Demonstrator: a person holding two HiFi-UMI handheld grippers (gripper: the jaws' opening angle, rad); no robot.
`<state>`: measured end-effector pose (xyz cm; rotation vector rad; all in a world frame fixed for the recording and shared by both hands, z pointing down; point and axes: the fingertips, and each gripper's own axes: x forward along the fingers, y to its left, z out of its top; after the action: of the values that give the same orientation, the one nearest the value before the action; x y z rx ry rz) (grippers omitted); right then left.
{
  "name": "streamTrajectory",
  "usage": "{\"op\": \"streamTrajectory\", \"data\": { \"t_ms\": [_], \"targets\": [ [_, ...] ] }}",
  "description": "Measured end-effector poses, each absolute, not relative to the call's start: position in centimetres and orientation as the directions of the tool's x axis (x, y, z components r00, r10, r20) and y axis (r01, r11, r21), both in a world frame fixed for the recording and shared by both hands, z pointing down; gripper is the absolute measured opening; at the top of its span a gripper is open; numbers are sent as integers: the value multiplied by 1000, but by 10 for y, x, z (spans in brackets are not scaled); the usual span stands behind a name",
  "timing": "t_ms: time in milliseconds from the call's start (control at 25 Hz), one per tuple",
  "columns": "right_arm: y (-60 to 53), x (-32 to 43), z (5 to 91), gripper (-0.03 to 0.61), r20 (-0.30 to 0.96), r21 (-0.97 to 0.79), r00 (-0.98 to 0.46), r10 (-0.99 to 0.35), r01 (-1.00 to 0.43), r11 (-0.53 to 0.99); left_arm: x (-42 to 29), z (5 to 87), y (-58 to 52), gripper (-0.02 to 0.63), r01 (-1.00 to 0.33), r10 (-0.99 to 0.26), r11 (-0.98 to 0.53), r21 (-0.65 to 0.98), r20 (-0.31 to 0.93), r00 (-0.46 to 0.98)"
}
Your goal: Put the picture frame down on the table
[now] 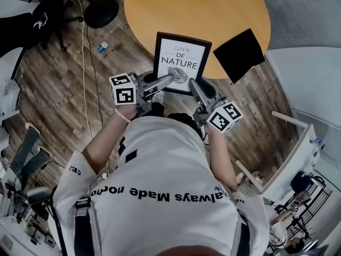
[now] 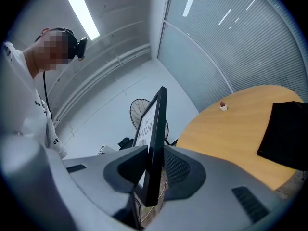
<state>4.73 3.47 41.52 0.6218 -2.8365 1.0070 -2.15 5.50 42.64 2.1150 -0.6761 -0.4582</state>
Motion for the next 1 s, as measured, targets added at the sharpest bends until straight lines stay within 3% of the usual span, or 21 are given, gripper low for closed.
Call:
{"op": "streamTrajectory", "data": {
  "t_ms": [360,1000],
  "targets": [
    [-2,43,442,114,233,-624,-882,-409,-458,633,-28,453,16,36,-332,-621,-451,829,-24,783],
    [-54,72,508,126,354,-594,-801,-482,-591,546,-4,521,-37,135,-552,-671,-312,773,232,704]
  ]
}}
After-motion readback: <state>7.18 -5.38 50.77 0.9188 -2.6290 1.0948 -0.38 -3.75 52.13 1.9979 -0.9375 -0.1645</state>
